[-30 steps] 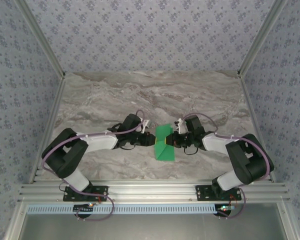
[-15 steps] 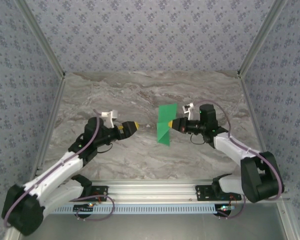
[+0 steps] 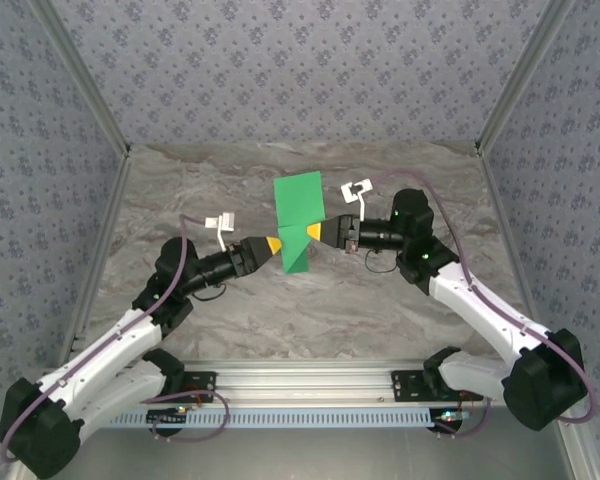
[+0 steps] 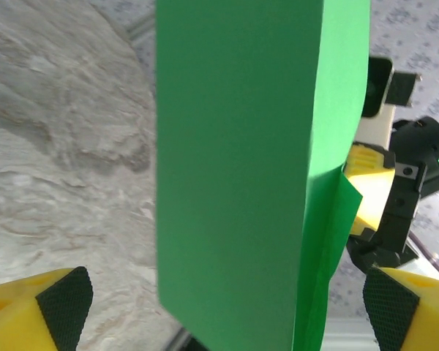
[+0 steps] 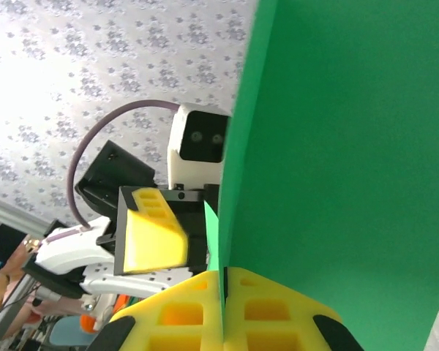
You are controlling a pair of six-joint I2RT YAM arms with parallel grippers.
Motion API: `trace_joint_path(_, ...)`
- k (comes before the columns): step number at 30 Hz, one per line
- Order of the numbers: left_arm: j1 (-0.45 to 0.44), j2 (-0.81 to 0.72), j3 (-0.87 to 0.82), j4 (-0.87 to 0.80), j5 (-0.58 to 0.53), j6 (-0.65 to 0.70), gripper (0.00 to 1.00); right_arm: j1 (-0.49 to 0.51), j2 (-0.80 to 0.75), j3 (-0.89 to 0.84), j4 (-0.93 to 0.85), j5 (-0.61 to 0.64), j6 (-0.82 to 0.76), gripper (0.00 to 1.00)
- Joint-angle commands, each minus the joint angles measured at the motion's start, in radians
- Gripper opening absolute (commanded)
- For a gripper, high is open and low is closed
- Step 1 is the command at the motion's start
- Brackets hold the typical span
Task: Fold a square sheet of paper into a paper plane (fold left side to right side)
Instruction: Turn over the paper at the center of the table.
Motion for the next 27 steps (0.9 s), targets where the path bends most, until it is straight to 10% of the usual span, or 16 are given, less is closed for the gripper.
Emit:
trace_joint_path(1, -0.045, 0.01, 0.065, 0.144, 0.037, -0.004, 0.96, 0.036, -0.008, 0.047, 0.021, 0.009, 0.047, 0.03)
trace_joint_path(19, -0.108, 0.026, 0.079, 0.158, 0.014, 0.031, 0.09, 0.052, -0.036, 0.024, 0.016, 0.038, 0.091, 0.2)
trace_joint_path(27, -0.189, 0.038, 0.242, -0.572, -0.322, 0.361, 0.0, 0.009, -0.183, 0.153, -0.798, 0.491, -0.365, 0.5)
